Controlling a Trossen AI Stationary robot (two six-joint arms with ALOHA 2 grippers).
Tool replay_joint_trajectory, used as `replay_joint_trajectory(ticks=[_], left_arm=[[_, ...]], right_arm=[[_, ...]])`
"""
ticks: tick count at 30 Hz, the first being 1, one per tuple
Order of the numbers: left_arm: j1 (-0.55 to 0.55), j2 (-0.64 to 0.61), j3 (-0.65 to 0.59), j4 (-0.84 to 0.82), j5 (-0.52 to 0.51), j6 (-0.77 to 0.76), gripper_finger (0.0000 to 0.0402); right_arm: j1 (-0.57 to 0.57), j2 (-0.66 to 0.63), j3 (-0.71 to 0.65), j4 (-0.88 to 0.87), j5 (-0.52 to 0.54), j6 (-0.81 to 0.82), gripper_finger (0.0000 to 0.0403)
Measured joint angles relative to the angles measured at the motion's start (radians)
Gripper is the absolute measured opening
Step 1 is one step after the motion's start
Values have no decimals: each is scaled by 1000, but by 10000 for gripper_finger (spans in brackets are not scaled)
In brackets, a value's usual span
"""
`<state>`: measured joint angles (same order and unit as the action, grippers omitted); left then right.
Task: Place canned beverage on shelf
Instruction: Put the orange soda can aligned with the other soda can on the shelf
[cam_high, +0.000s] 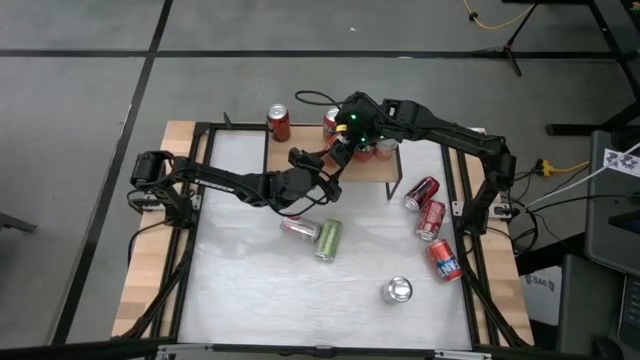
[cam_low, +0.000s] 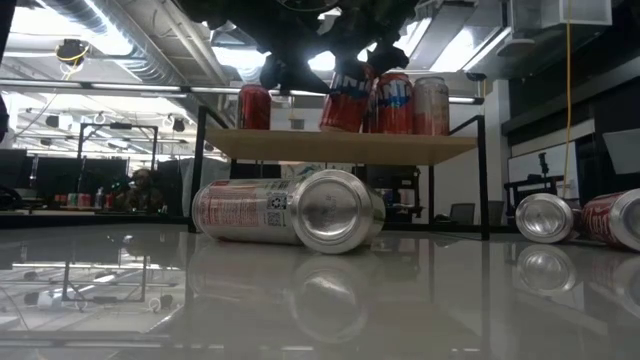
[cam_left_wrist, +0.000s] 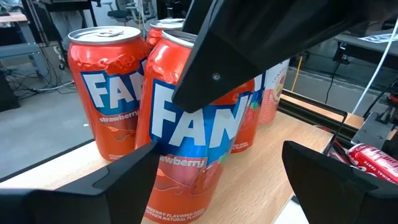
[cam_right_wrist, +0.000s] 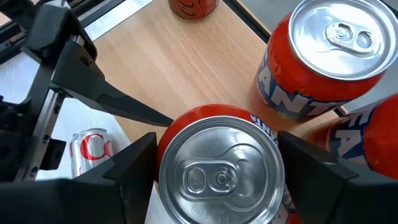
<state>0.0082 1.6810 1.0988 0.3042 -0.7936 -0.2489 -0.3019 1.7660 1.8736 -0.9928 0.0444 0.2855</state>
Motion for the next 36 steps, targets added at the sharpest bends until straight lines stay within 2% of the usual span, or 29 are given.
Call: replay_joint_trajectory(ticks=[36], left_arm=[[9,2,0,5,26,-35,330]], right_arm=[[0,-1,0,0,16,30,282]])
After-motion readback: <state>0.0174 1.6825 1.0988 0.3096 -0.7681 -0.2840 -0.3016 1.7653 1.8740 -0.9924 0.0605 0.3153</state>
